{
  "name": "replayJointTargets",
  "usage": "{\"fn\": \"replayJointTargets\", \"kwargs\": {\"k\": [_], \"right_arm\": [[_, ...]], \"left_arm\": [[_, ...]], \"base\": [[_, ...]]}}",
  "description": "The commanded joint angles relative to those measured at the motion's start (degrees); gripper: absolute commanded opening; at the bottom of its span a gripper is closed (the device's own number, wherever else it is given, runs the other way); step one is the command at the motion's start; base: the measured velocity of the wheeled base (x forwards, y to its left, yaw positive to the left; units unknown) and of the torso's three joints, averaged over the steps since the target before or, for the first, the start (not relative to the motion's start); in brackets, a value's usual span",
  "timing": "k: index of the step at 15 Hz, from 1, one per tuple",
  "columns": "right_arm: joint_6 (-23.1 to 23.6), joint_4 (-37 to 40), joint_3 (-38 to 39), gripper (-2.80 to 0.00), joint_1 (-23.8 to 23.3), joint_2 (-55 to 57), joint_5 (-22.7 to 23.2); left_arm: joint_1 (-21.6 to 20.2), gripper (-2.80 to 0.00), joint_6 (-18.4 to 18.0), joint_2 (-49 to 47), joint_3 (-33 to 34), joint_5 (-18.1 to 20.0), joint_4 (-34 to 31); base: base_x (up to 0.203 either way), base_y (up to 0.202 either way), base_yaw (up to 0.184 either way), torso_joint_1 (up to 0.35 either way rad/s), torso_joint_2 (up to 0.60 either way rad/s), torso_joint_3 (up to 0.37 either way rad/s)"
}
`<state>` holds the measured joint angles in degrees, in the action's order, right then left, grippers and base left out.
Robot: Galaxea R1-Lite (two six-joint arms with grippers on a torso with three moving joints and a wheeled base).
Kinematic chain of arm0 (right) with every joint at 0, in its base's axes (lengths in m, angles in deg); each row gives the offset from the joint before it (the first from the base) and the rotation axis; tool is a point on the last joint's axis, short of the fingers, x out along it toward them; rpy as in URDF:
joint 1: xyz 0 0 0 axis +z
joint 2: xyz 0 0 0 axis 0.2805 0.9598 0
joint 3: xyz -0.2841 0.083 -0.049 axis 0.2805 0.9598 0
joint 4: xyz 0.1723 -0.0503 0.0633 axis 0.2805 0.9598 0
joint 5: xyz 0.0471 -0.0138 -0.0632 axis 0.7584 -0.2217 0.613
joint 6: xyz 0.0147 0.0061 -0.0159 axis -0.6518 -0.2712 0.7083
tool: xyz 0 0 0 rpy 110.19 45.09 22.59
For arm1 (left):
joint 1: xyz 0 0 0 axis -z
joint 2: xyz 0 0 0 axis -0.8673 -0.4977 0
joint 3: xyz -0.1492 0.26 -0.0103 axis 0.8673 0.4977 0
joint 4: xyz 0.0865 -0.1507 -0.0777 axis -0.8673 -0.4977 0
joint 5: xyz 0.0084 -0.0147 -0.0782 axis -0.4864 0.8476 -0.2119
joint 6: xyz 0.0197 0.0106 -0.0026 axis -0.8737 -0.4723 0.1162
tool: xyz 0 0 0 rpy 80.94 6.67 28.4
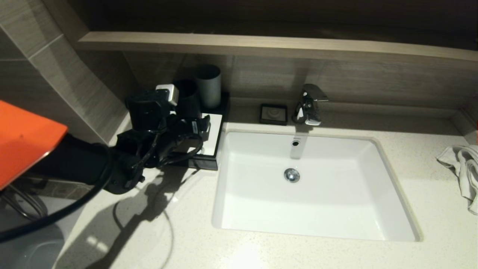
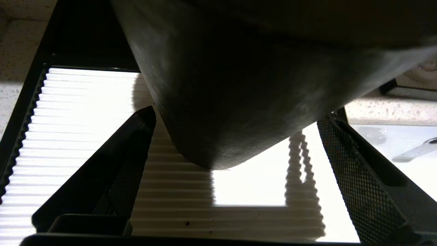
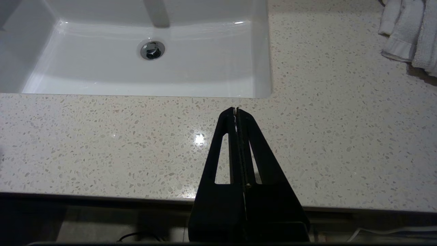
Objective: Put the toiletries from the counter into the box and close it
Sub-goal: Pick up the cup
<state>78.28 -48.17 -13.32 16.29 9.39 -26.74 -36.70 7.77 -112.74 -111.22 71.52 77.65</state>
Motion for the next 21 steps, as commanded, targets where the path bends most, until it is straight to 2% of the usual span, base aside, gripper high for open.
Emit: {"fn": "replayJointTargets", "kwargs": {"k": [1,6,11,15,18,21], "right_arm": [[-0.03,-0.01,0.0,-2.8,0.0,0.0,0.0],[-0.03,-0.01,0.0,-2.8,0.0,0.0,0.0],[-0.03,-0.01,0.0,-2.8,0.0,0.0,0.0],[-0.03,-0.01,0.0,-2.8,0.0,0.0,0.0],[-0.03,-0.01,0.0,-2.8,0.0,0.0,0.0],[-0.03,-0.01,0.0,-2.8,0.0,0.0,0.0]], "left_arm": [[0.01,0.0,-1.09,-0.32,0.01,-0.11,0.65],[0.01,0.0,-3.72,-0.5,0.09,-0.04,2.05],[0.01,0.0,-3.9,-0.93,0.13,-0.08,2.05],[-0.08,0.0,-5.97,-1.37,0.1,-0.12,2.05],[-0.17,0.0,-6.01,-1.64,0.09,-0.04,2.14],[-0.25,0.0,-6.09,-1.9,0.18,-0.04,4.43]], "base": [[0.0,0.0,0.0,0.0,0.0,0.0],[0.0,0.0,0.0,0.0,0.0,0.0],[0.0,0.0,0.0,0.0,0.0,0.0],[0.0,0.0,0.0,0.0,0.0,0.0],[0.0,0.0,0.0,0.0,0.0,0.0],[0.0,0.0,0.0,0.0,0.0,0.0]]}}
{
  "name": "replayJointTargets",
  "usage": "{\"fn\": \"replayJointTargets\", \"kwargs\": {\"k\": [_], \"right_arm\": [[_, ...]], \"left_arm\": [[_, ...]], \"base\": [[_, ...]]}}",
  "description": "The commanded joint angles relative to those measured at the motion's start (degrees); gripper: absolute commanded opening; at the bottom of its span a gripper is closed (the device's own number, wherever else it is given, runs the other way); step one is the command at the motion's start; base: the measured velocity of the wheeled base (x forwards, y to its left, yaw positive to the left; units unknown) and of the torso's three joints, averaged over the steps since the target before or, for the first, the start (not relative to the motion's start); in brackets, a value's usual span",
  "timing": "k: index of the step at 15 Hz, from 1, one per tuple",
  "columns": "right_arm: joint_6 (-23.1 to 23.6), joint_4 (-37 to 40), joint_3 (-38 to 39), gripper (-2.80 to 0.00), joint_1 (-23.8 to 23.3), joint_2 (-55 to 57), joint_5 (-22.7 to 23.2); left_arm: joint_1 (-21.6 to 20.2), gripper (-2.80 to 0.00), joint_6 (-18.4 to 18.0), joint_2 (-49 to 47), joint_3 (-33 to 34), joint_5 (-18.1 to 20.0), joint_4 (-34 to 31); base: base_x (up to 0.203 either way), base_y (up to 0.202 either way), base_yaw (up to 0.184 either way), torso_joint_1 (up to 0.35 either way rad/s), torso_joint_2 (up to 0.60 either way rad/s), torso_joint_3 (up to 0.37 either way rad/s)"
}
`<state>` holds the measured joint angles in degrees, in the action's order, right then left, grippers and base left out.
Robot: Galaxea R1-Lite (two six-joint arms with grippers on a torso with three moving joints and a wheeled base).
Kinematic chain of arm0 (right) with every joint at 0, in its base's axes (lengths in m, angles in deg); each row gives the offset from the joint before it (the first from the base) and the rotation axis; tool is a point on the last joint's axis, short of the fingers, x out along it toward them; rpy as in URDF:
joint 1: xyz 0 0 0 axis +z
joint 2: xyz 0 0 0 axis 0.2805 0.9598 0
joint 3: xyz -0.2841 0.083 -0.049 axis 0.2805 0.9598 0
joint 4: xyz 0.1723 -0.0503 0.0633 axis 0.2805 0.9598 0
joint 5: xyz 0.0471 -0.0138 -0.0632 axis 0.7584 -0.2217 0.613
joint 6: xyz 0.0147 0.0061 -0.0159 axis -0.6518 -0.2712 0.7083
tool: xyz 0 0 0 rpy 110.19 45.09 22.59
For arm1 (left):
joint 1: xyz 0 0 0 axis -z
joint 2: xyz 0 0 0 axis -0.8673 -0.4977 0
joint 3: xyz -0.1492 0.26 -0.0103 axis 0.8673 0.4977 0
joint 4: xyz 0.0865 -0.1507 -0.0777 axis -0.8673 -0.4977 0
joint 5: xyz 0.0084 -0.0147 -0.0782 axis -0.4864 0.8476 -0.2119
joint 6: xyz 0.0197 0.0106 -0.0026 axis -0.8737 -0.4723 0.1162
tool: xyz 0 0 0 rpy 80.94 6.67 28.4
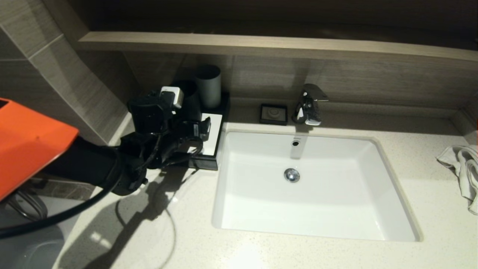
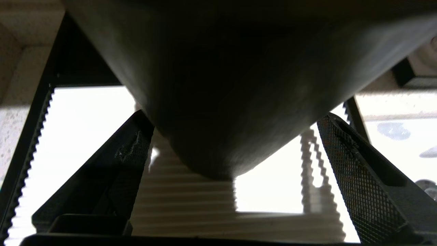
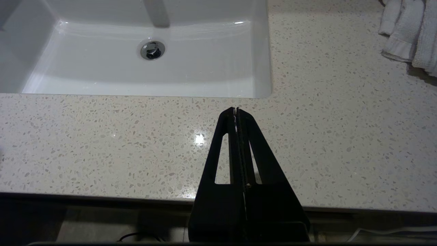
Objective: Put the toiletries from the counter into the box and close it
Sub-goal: Pick up the cup
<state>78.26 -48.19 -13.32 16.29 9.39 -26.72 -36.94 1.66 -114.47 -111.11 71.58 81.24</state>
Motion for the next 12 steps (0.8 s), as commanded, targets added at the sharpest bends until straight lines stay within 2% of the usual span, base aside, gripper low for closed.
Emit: {"fn": "replayJointTargets", "kwargs": {"k": [1,12], "right_arm": [[0.0,-0.07,0.0,-2.8,0.0,0.0,-0.02],[0.0,0.01,0.0,-2.8,0.0,0.0,-0.02]], "left_arm": [[-0.09,0.0,0.01,-0.17,0.07,-0.11,1.43],[-0.49,0.0,-0.16,-0.48,-0.1,-0.1,1.63]], "base": [[0.0,0.0,0.0,0.0,0.0,0.0],[0.0,0.0,0.0,0.0,0.0,0.0]]}}
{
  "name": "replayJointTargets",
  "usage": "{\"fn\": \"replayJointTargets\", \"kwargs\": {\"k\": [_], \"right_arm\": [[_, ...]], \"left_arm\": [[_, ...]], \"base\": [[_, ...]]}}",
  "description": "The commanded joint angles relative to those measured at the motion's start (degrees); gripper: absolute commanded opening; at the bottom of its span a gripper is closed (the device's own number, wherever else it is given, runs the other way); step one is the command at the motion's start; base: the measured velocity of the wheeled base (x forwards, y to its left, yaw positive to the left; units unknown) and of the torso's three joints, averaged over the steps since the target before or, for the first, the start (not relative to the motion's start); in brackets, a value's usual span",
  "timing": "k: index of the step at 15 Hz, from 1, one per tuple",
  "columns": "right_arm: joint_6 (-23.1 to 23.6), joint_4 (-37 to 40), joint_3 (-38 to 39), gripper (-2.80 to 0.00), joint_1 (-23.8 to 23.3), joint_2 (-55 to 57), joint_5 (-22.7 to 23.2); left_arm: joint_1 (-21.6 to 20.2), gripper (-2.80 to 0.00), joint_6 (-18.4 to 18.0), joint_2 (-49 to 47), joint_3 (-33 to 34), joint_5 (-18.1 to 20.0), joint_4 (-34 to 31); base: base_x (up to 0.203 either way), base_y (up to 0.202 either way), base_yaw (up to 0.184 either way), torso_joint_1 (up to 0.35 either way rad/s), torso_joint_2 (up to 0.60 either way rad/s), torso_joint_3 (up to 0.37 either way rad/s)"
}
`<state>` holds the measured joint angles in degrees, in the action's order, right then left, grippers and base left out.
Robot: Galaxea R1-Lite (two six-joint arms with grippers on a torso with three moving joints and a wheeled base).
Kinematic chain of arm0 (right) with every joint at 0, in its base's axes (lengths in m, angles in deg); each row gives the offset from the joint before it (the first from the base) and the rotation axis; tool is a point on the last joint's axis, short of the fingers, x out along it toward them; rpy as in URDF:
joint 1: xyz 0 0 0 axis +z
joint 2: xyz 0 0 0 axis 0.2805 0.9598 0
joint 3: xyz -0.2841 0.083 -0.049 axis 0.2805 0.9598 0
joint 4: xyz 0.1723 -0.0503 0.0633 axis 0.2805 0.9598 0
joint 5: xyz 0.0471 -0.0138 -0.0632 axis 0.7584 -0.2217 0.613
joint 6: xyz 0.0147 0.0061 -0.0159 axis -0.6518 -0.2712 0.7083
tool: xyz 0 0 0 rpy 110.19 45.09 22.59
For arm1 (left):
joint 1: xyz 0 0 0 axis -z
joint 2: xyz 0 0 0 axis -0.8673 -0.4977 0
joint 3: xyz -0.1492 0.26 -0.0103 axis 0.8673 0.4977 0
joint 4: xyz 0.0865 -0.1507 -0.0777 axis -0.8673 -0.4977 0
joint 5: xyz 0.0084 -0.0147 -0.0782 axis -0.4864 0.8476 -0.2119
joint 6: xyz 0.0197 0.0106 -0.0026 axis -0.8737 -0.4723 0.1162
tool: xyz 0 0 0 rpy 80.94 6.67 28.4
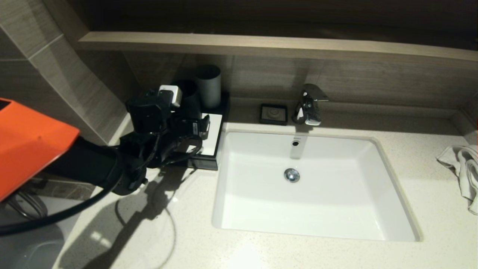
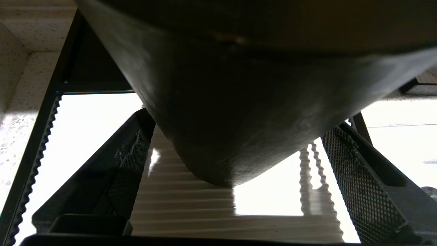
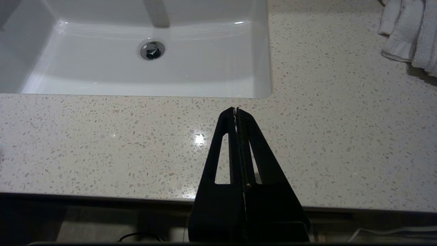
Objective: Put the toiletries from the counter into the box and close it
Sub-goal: Pick up the cup
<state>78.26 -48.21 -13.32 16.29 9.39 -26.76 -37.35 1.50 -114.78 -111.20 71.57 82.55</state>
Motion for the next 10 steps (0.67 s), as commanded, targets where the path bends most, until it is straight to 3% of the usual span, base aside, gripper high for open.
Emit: {"fn": "replayJointTargets", "kwargs": {"k": [1,5,6,10], "right_arm": [[0.0,0.04,0.0,-2.8,0.0,-0.06,0.02],[0.0,0.02,0.0,-2.8,0.0,0.0,0.02],[0.0,0.01,0.0,-2.8,0.0,-0.09,0.02],[0.0,-0.03,0.0,-2.8,0.0,0.0,0.02]], "left_arm": [[-0.12,0.0,0.0,-0.48,-0.02,-0.09,0.39],[-0.12,0.0,0.09,-0.48,-0.02,-0.17,1.36],[-0.12,-2.8,0.09,-0.48,-0.02,-0.17,1.36],[-0.12,-2.8,0.17,-0.48,-0.02,-0.08,2.09]], "base": [[0.0,0.0,0.0,0.0,0.0,0.0],[0.0,0.0,0.0,0.0,0.0,0.0],[0.0,0.0,0.0,0.0,0.0,0.0],[0.0,0.0,0.0,0.0,0.0,0.0]]}}
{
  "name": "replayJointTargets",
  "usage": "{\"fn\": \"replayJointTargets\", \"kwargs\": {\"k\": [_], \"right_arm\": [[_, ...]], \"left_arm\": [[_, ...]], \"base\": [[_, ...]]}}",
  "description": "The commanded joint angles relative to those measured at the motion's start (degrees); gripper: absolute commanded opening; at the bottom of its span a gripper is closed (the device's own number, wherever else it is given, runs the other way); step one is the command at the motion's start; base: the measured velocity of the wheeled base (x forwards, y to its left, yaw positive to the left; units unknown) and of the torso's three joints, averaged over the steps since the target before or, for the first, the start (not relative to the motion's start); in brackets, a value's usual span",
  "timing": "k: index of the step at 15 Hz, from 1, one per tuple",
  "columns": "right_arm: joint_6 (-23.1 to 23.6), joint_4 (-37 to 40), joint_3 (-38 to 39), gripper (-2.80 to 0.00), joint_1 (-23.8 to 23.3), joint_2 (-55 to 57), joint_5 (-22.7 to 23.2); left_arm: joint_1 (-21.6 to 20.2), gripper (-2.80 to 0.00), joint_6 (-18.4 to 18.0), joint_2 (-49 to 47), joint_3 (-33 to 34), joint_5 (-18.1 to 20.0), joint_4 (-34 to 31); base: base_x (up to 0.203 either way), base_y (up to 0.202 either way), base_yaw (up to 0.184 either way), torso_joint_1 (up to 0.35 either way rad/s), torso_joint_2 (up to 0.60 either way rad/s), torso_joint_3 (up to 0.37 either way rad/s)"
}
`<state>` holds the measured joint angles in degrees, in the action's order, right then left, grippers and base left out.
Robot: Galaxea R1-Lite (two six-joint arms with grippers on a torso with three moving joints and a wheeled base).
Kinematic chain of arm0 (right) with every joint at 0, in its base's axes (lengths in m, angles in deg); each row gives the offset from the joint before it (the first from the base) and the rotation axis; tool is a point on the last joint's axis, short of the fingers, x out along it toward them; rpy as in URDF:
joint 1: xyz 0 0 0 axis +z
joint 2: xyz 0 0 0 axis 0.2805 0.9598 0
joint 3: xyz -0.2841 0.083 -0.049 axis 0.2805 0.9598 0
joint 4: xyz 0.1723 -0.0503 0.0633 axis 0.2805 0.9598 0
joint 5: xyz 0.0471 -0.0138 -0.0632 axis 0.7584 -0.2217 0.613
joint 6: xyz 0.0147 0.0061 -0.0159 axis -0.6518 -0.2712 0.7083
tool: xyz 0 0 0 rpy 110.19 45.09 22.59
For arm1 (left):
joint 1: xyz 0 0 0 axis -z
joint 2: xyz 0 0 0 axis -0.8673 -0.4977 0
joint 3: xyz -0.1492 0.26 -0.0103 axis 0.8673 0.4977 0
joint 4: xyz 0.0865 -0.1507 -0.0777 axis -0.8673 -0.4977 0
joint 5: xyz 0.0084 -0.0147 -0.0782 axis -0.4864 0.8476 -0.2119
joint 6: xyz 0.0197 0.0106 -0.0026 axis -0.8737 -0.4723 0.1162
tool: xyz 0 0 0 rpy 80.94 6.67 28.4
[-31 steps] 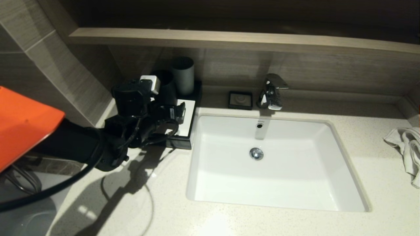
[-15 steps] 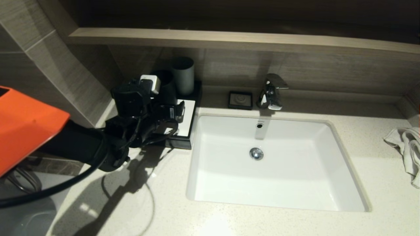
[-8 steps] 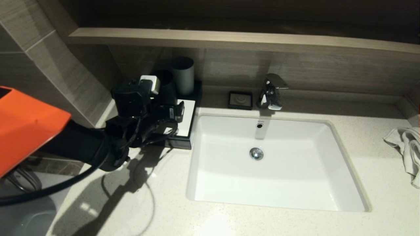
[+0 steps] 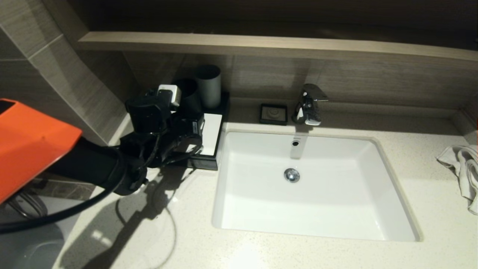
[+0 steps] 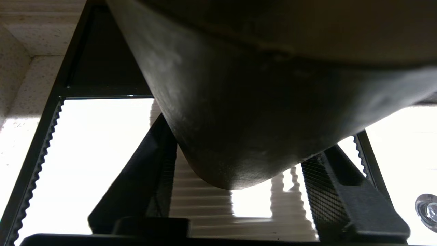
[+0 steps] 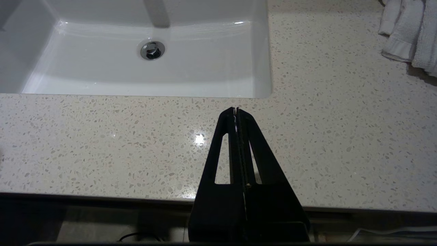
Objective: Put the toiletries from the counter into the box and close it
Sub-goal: Pick up the cup
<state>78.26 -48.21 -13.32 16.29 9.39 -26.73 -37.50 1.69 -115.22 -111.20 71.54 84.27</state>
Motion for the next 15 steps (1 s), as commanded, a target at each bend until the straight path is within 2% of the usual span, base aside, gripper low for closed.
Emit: {"fn": "replayJointTargets", "kwargs": {"k": [1,9,15], "right_arm": [[0.0,0.04,0.0,-2.8,0.0,0.0,-0.02],[0.0,0.04,0.0,-2.8,0.0,0.0,-0.02],[0.0,-0.03,0.0,-2.8,0.0,0.0,-0.02]], "left_arm": [[0.03,-2.8,-0.01,-0.04,-0.02,-0.06,0.44],[-0.94,-2.8,0.08,2.13,0.25,-0.31,0.44],[-3.71,-2.8,-0.09,2.55,-0.15,-0.15,-0.57]], "base": [[0.0,0.0,0.0,0.0,0.0,0.0],[0.0,0.0,0.0,0.0,0.0,0.0],[0.0,0.0,0.0,0.0,0.0,0.0]]}}
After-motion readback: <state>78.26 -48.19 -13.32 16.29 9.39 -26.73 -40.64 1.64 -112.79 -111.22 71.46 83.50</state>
